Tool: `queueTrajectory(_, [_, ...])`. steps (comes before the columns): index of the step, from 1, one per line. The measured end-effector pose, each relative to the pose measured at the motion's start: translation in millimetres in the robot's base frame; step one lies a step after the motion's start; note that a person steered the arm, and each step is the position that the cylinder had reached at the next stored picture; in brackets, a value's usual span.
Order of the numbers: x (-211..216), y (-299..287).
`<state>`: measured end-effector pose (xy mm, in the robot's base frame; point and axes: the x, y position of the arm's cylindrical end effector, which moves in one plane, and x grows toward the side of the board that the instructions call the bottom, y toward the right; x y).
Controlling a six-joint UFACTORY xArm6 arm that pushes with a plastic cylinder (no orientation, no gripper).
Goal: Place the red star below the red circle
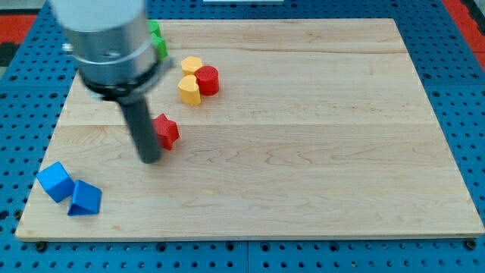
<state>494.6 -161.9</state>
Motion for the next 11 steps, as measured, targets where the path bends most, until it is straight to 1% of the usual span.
queueTrajectory(1, [-56.7,5.3])
queueTrajectory(2, [-75.2,37.4])
queueTrajectory(4, [-54.7,-53.8])
queueTrajectory(5, [-3.8,-21.4])
queueTrajectory(6, [-10.8,34.4])
queueTrajectory(7, [-26.4,86.8])
queueTrajectory(8, [-45.0,117.0])
queueTrajectory(10, [-75.2,121.6])
queueTrajectory(11, [-35.9,163.6])
